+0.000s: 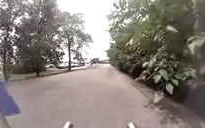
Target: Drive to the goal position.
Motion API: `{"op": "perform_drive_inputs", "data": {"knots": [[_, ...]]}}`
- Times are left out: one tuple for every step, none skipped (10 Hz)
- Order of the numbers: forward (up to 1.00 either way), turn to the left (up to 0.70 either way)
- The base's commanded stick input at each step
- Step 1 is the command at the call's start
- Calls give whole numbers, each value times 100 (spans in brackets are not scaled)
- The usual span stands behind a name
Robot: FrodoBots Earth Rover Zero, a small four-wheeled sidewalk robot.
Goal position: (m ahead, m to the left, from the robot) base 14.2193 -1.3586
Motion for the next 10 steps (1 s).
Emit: {"op": "perform_drive_inputs", "data": {"knots": [[-45, 0], [-45, 0], [-45, 0], [-45, 0], [-45, 0], [-45, 0], [-45, 0], [-45, 0], [-45, 0], [-45, 0]]}}
